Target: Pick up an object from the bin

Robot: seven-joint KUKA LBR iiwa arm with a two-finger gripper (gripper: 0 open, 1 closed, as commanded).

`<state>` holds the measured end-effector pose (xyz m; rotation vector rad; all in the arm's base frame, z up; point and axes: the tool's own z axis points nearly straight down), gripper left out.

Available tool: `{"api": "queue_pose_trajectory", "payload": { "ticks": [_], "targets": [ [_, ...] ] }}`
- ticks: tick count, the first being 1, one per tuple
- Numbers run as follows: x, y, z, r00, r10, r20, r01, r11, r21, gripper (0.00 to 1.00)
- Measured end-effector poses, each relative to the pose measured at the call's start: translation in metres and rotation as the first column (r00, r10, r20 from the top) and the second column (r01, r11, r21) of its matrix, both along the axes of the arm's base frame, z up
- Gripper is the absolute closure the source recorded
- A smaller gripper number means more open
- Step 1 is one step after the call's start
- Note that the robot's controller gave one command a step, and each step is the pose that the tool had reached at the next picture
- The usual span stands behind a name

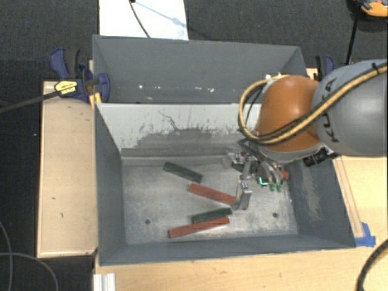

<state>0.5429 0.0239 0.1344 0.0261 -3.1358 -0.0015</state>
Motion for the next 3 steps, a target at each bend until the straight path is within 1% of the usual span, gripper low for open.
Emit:
{"api": "queue_pose_trajectory", "payload": {
  "ticks": [1,2,3],
  "targets": [
    [0.002,0.000,0.004,1.000,0.000,0.008,0.000,1.000,0.000,0.00],
    [0.009,0.016,-0.027,0.996,-0.091,0.011,0.091,0.996,0.000,0.00],
    [0.017,0.020,-0.049,0.999,-0.045,0.008,0.045,0.999,0.000,0.00]
  ]
}}
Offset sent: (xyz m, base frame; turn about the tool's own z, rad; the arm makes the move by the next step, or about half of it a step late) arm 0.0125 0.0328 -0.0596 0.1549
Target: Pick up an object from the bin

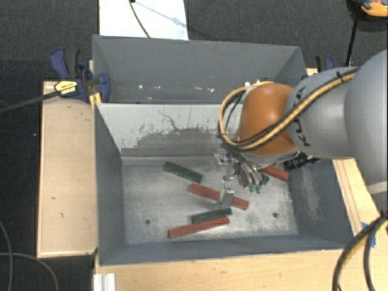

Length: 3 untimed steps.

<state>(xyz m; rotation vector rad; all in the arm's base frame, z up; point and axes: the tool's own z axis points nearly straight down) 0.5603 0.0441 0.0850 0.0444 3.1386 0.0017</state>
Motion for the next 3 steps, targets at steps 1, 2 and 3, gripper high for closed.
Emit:
{"api": "queue_pose_trajectory", "payload": {
  "ticks": [1,2,3],
  "targets": [
    [-0.0221,-0.0011,-0.0143,0.987,-0.163,-0.002,0.163,0.987,-0.001,1.00],
    [-0.0221,-0.0011,-0.0143,0.987,-0.163,-0.002,0.163,0.987,0.000,1.00],
    [-0.0221,-0.0011,-0.0143,0.986,-0.164,-0.002,0.164,0.987,0.000,1.00]
  ]
}}
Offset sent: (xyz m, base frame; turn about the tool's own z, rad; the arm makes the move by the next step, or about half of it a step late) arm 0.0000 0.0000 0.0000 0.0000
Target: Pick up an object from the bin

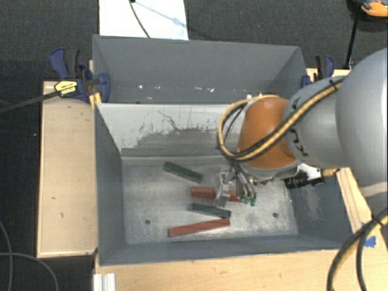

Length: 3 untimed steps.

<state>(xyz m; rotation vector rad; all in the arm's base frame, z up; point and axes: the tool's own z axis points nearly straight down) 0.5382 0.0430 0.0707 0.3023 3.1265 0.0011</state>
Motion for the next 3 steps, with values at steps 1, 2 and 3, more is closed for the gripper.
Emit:
{"api": "queue_pose_trajectory", "payload": {
  "ticks": [1,2,3],
  "targets": [
    [0.0000,0.0000,0.0000,1.000,0.000,0.000,0.000,1.000,0.000,1.00],
    [0.0000,0.0000,0.0000,1.000,0.000,0.000,0.000,1.000,0.000,1.00],
    [0.0000,0.0000,0.0000,1.000,-0.001,0.000,0.001,1.000,0.000,1.00]
  ]
}}
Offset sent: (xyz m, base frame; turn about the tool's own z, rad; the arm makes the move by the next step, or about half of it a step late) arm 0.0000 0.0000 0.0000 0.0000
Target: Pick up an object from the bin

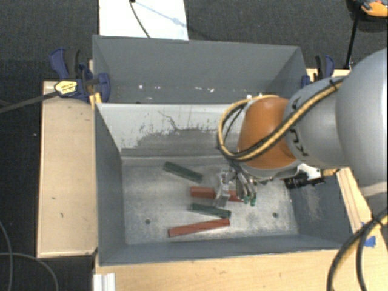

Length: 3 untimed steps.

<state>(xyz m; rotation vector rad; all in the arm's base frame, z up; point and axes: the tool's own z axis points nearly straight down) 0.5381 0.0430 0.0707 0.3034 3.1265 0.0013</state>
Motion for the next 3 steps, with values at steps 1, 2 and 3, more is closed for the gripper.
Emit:
{"api": "queue_pose_trajectory", "payload": {
  "ticks": [1,2,3],
  "targets": [
    [0.0000,0.0000,0.0000,1.000,0.000,0.000,0.000,1.000,0.000,1.00],
    [0.0000,0.0000,0.0000,1.000,0.000,0.000,0.000,1.000,0.000,1.00],
    [0.0000,0.0000,0.0000,1.000,0.000,0.000,0.000,1.000,0.000,1.00]
  ]
}}
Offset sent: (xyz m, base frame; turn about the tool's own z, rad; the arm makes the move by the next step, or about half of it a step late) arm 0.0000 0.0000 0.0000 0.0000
